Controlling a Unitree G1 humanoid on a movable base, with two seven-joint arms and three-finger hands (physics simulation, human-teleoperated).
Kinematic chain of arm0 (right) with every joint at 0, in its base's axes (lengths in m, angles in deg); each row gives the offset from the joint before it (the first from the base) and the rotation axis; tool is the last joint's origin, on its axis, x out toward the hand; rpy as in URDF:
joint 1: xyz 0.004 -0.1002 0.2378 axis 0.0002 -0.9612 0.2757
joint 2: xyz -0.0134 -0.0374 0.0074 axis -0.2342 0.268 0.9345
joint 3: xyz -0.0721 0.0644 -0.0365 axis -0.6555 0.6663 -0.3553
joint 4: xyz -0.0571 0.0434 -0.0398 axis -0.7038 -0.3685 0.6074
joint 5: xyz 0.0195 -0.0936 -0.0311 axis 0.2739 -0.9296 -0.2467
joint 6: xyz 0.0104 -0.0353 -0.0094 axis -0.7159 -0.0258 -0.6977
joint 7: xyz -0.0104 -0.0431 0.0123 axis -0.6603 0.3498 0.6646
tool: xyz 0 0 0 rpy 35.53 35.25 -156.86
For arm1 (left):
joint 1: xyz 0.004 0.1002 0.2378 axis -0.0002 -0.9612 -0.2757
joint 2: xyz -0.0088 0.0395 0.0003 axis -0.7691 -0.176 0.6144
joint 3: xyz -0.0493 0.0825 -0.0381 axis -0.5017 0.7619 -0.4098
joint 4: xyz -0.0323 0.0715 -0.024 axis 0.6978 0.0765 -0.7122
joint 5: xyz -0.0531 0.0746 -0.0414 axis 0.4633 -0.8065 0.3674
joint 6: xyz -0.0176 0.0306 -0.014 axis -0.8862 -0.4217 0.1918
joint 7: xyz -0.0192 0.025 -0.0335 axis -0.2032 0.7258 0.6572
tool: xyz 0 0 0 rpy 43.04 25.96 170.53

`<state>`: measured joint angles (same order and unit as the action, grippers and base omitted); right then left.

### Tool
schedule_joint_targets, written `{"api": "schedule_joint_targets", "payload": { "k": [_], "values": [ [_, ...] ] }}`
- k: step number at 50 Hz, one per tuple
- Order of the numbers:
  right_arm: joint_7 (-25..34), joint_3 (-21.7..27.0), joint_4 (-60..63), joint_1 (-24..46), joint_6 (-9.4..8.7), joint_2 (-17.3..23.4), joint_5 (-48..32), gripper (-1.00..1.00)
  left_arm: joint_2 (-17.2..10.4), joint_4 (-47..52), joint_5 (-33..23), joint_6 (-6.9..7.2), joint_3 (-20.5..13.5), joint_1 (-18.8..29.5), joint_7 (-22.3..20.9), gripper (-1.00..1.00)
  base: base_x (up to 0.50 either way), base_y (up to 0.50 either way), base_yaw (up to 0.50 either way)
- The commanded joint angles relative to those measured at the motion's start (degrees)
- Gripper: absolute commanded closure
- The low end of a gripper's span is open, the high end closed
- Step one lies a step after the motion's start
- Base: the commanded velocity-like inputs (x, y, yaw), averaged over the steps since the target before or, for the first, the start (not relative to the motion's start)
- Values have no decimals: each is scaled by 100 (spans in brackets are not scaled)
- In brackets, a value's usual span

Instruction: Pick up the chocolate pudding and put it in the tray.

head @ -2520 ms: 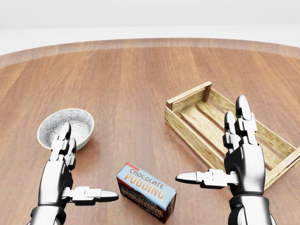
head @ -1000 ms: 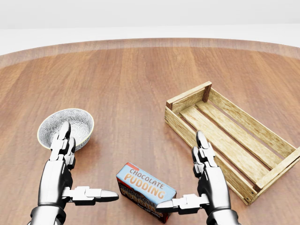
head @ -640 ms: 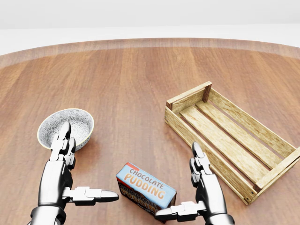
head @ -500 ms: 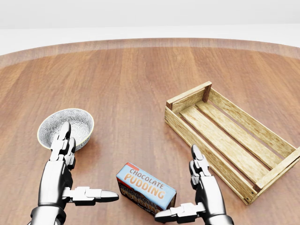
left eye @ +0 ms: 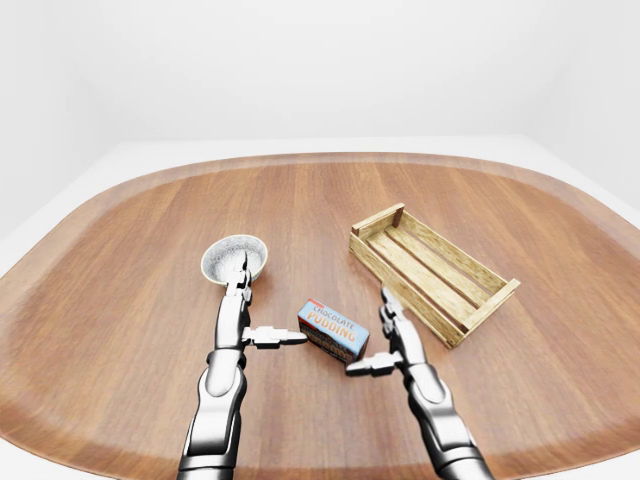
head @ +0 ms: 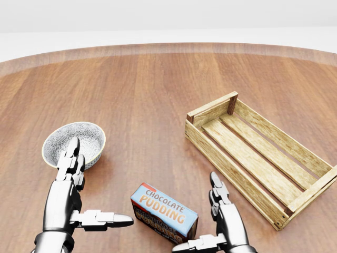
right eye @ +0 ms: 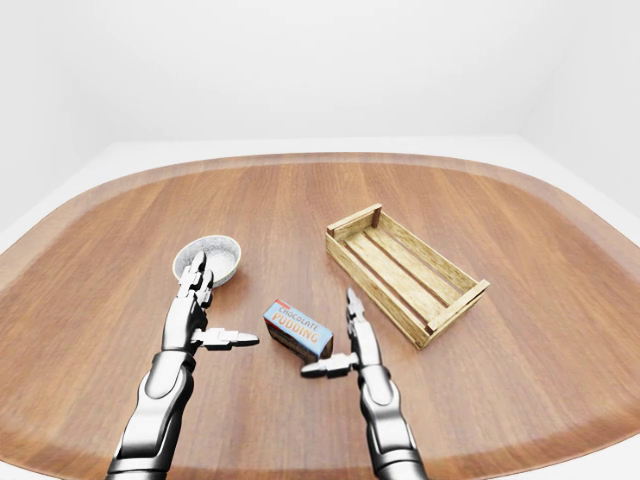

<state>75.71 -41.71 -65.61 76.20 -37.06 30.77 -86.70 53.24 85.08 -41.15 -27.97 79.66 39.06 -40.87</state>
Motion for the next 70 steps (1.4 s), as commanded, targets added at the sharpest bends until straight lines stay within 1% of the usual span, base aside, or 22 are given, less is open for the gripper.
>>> {"api": "schedule_joint_targets", "payload": {
  "k": [1,11,15,18,37,50,63,70],
  "values": [
    [7,-17,-91,1,0,-6,-52,-100,-2,-9,37,45,-7,12,-22,-100,0,0,0],
    [33,-71,-132,-37,0,-28,-91,-100,-2,-10,36,44,-7,12,-22,-100,0,0,0],
    [41,-72,-365,4,0,-34,-107,-100,-2,-9,36,45,-7,12,-22,-100,0,0,0],
    [54,-91,-242,-27,0,-35,-120,-100,-2,-10,37,43,-7,12,-22,-100,0,0,0],
    [33,-142,-523,38,0,-73,-219,-100,-2,-9,37,47,-7,12,-22,-100,0,0,0],
    [-9,-256,-462,28,0,-136,-306,-100,-2,-9,37,48,-7,12,-23,-100,0,0,0],
    [-59,-272,-810,149,0,-161,-392,-100,-2,-8,35,48,-6,12,-22,-100,0,0,0],
    [-98,-229,-1151,338,0,-174,-421,-100,-1,-10,37,44,-7,12,-22,-100,0,0,0]
  ]
}}
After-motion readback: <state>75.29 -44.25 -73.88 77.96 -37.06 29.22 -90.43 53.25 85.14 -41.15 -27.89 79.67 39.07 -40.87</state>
